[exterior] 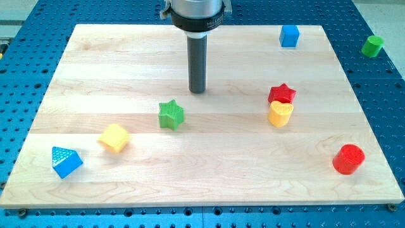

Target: Push the green star parallel to the right of the yellow hexagon

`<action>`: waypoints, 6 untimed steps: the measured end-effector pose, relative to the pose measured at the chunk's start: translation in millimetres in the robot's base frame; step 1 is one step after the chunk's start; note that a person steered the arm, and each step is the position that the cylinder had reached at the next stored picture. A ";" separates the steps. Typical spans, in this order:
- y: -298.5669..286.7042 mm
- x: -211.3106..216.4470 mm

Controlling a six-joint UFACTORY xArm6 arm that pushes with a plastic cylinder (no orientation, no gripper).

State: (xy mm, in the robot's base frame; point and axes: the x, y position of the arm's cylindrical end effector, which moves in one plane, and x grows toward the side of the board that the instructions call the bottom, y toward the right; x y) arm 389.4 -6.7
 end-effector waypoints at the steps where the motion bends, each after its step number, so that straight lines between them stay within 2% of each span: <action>1: 0.0 -1.8; 2: -23.7 8.5; 4: -37.2 72.2; 5: -77.9 93.7; 6: 1.6 96.2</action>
